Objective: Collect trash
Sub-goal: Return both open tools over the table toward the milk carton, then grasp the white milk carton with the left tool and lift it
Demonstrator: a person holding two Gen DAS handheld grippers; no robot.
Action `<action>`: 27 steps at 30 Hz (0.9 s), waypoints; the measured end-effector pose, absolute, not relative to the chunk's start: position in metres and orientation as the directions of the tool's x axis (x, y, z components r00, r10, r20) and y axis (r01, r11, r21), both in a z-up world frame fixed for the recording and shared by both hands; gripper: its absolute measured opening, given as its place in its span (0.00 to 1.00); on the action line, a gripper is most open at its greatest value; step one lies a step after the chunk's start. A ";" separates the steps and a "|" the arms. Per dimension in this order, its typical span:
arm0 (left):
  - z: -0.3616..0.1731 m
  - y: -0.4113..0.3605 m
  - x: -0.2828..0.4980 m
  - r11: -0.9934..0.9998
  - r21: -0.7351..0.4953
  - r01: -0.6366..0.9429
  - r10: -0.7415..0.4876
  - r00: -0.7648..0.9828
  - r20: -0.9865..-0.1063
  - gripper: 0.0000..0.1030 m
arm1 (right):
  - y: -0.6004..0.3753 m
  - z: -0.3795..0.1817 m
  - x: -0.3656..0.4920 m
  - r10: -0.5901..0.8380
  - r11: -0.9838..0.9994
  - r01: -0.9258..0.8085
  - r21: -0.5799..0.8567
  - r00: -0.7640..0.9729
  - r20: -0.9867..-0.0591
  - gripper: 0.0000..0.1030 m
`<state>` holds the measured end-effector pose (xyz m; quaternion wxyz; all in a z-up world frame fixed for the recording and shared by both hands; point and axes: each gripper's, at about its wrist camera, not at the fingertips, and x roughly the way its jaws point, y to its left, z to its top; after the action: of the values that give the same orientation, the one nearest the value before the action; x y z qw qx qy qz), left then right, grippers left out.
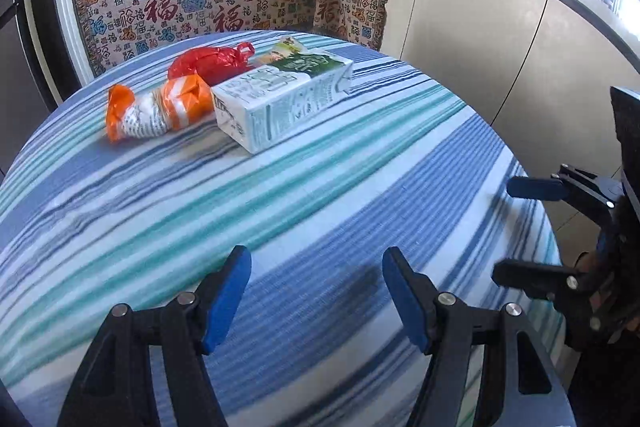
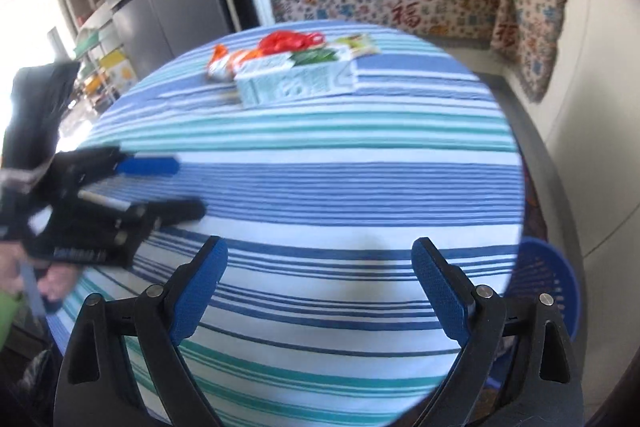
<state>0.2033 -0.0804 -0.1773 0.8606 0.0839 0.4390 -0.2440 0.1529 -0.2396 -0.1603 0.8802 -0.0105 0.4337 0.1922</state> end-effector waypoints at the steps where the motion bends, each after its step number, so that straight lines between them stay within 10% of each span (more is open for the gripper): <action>1: -0.179 -0.079 0.210 0.862 -0.060 0.503 -0.346 0.497 -0.796 0.68 | -0.236 -0.164 0.154 0.331 0.924 -0.354 0.147 0.541 -0.773 0.91; 23: -0.182 -0.083 0.335 0.664 -0.034 0.747 -0.479 0.390 -0.787 0.78 | -0.213 -0.173 0.147 0.296 0.928 -0.359 0.097 0.555 -0.778 0.96; 26: -0.181 -0.088 0.333 0.657 -0.057 0.752 -0.497 0.374 -0.783 0.71 | -0.214 -0.173 0.146 0.298 0.928 -0.359 0.100 0.555 -0.776 0.96; 27: -0.182 -0.087 0.331 0.658 -0.068 0.750 -0.499 0.367 -0.785 0.51 | -0.214 -0.173 0.146 0.297 0.928 -0.360 0.097 0.555 -0.777 0.96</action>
<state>0.3315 -0.0874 -0.1816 0.8124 0.1524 0.4111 -0.3843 0.1463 -0.2139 -0.1730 0.8811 -0.0364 0.4332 0.1864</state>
